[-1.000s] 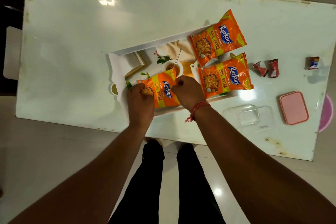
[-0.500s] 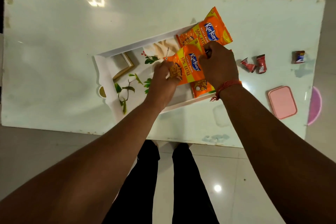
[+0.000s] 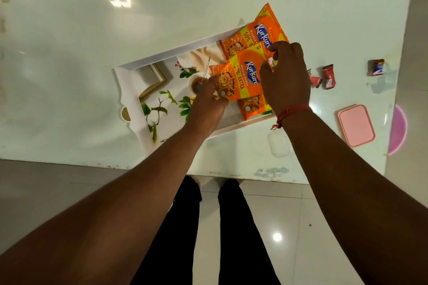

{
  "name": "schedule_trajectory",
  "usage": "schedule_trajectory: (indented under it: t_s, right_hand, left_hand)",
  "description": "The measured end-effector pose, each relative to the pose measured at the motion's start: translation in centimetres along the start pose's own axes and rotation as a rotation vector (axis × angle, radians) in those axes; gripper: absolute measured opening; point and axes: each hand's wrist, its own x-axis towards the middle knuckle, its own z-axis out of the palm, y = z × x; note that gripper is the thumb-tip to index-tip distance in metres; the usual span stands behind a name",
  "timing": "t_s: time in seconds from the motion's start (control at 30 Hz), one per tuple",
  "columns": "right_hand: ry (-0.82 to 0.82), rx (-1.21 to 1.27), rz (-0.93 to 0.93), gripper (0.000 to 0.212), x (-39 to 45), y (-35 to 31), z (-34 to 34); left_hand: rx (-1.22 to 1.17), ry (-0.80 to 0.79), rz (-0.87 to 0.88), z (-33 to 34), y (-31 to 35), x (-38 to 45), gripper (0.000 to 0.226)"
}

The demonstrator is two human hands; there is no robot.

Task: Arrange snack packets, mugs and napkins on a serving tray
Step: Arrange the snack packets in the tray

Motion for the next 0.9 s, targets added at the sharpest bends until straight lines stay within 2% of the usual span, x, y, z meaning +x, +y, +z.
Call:
schedule_trajectory:
  t_s: [0.1, 0.23, 0.3, 0.37, 0.5, 0.67, 0.9]
  right_hand:
    - [0.061, 0.009, -0.086, 0.034, -1.9, -1.5, 1.0]
    - [-0.064, -0.133, -0.214, 0.051, -4.1, -4.2, 3.7]
    - [-0.114, -0.199, -0.228, 0.061, -4.7, -5.7, 5.4]
    - [-0.142, -0.236, -0.247, 0.068, -5.0, -7.2, 7.0]
    - [-0.203, -0.279, -0.265, 0.079, -4.9, -9.8, 9.9]
    - [-0.259, -0.370, -0.296, 0.081, -5.7, -12.5, 13.0]
    - [-0.321, -0.433, -0.299, 0.081, -7.9, -14.7, 14.6]
  left_hand:
    - [0.206, 0.095, 0.154, -1.2, -0.4, -0.5, 0.051]
    - [0.875, 0.310, 0.478, -5.0, -1.1, -1.3, 0.055]
    - [1.142, 0.319, 0.457, -7.3, -1.3, -1.3, 0.064]
    - [1.297, 0.295, 0.415, -10.2, -1.6, -1.3, 0.071]
    - [1.415, 0.284, 0.399, -16.1, -2.1, -1.3, 0.075]
    - [1.483, 0.285, 0.376, -21.9, -2.4, -2.1, 0.077]
    - [1.441, 0.331, 0.330, -25.3, -3.3, -4.4, 0.077]
